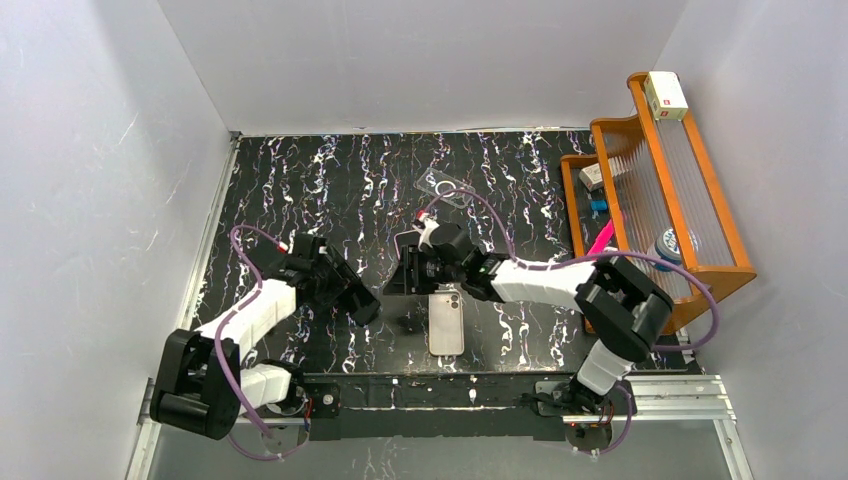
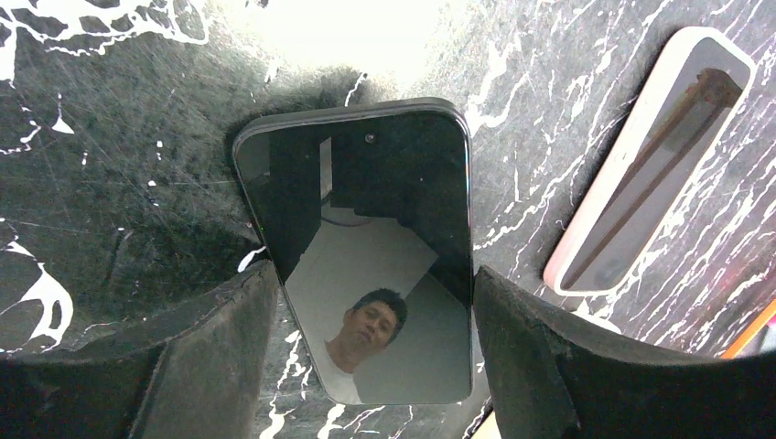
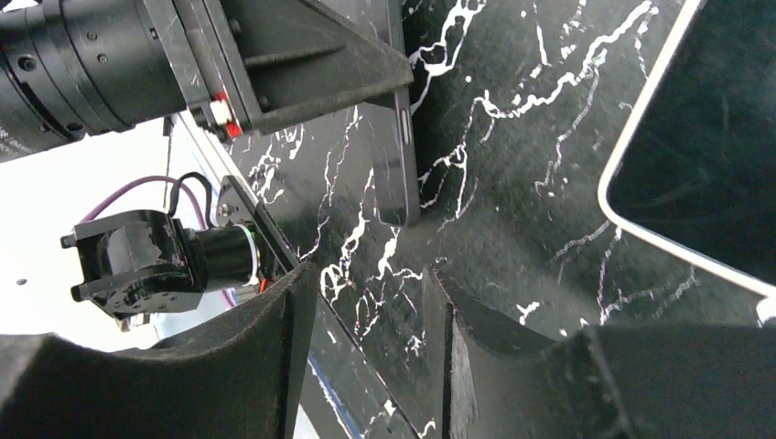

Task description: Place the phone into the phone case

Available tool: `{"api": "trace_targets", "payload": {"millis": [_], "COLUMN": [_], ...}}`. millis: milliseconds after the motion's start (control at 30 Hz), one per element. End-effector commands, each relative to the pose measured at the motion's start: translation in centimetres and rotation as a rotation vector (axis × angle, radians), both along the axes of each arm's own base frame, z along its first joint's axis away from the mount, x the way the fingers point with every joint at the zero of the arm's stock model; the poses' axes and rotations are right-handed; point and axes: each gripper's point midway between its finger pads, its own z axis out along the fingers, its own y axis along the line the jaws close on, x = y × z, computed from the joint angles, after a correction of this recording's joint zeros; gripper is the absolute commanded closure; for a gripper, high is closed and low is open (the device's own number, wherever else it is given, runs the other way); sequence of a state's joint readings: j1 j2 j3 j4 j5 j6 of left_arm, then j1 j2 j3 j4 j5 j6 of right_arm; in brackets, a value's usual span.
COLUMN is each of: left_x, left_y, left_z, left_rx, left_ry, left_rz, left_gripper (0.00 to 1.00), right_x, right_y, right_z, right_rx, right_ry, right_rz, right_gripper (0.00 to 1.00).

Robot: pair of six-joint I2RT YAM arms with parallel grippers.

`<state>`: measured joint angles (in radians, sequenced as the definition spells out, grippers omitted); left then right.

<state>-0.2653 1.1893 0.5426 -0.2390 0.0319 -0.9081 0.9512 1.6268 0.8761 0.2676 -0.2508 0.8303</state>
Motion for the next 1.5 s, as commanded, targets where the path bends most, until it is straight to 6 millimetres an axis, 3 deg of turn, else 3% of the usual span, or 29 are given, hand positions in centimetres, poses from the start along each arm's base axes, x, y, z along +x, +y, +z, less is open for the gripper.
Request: {"api": "trace_targets", "payload": {"millis": [0,233,667,767,833,1167,1367,1467], "left_x": [-1.3,-1.5,-2.2,-2.4,-2.4,0.0,0.9,1.1], "left_y": [-0.7,-1.5,-2.1,-1.4,-0.4,2.4,3.2,2.6], "left_z": [-0.1,0.8,1.2,0.9,0.7,2.6,3.3,3.5], "left_rx": [-0.047,-0.093,-0.141,-0.104,-0.042,0.218,0.323,0.357], "left_ry": [0.020,-0.010,-0.037,-0.031,-0.024,0.001,0.013,0.023], "left_rz": [-0.035,-0.066,-0.089,-0.081,-0.069,-0.173,-0.176,-0.189], "left_gripper": [0.51,0.51,0.52,0.50,0.43,0.17,0.15,0.13], "right_x": [0.5,-0.7,-1.4,-1.3,-1.1,-0.5,-0.6,-0.7], "right_y": [2.7,4.7,5.9,5.8,5.6,2.2,0.0,-1.0], "right_z": [1.3,-1.0,-3.3,-4.1,-4.4,-1.9,-0.2,0.6], "right_rx": [0.059,0.027,-0.018,-0.044,-0.056,-0.075,-0.074,-0.066], "right_ry": [-0.048,-0.006,0.016,0.044,0.050,-0.026,-0.074,-0.095], "right_rz": [0.079,0.163,0.192,0.165,0.137,0.013,-0.040,-0.063], "right_gripper": [0.47,0.50,0.57,0.56,0.55,0.42,0.32,0.21]}}
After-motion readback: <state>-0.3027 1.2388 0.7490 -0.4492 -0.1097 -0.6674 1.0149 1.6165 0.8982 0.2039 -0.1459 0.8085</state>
